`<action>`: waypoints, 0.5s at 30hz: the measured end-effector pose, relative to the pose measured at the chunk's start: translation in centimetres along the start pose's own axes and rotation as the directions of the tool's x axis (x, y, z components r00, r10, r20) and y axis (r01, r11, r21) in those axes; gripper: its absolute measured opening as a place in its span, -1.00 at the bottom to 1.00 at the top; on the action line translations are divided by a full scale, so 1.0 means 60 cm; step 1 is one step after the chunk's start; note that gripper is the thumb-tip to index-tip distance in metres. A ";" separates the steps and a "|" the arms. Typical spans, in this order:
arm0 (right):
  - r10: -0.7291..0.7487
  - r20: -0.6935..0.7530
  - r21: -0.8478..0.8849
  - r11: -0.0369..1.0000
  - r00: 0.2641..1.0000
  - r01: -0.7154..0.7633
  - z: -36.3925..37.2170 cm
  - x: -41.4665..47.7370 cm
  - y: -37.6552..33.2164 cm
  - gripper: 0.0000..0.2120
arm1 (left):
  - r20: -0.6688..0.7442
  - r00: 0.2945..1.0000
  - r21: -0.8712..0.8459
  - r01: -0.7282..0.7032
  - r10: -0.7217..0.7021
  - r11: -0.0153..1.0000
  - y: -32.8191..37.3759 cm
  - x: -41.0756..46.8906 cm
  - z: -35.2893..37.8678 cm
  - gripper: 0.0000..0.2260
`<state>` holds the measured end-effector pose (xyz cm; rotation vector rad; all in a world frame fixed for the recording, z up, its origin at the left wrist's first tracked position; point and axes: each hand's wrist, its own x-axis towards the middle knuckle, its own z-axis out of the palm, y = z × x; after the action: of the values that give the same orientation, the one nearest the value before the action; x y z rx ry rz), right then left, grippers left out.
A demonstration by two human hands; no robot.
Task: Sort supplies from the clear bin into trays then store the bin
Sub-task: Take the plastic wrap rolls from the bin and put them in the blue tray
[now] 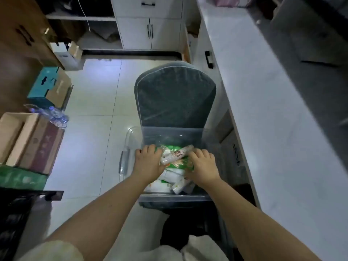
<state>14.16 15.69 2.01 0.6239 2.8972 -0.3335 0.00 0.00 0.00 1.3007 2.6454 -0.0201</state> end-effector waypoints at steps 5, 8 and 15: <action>0.015 0.177 0.028 0.999 0.984 -0.020 0.095 0.053 0.054 -0.50 | 0.159 0.987 0.031 0.002 -0.007 1.000 0.027 0.047 0.090 -0.52; 0.031 0.280 0.081 0.995 0.960 -0.055 0.140 0.072 0.071 -0.49 | 0.246 0.969 0.042 -0.051 0.039 0.998 0.038 0.050 0.140 -0.49; -0.084 0.492 0.092 0.995 0.867 0.044 0.250 0.120 0.103 -0.49 | 0.337 0.941 -0.050 0.032 -0.013 0.998 0.036 0.097 0.235 -0.46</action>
<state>11.90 20.21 -15.01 0.3795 2.4187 -0.5315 0.58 4.55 -14.71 1.1340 2.3522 -0.1588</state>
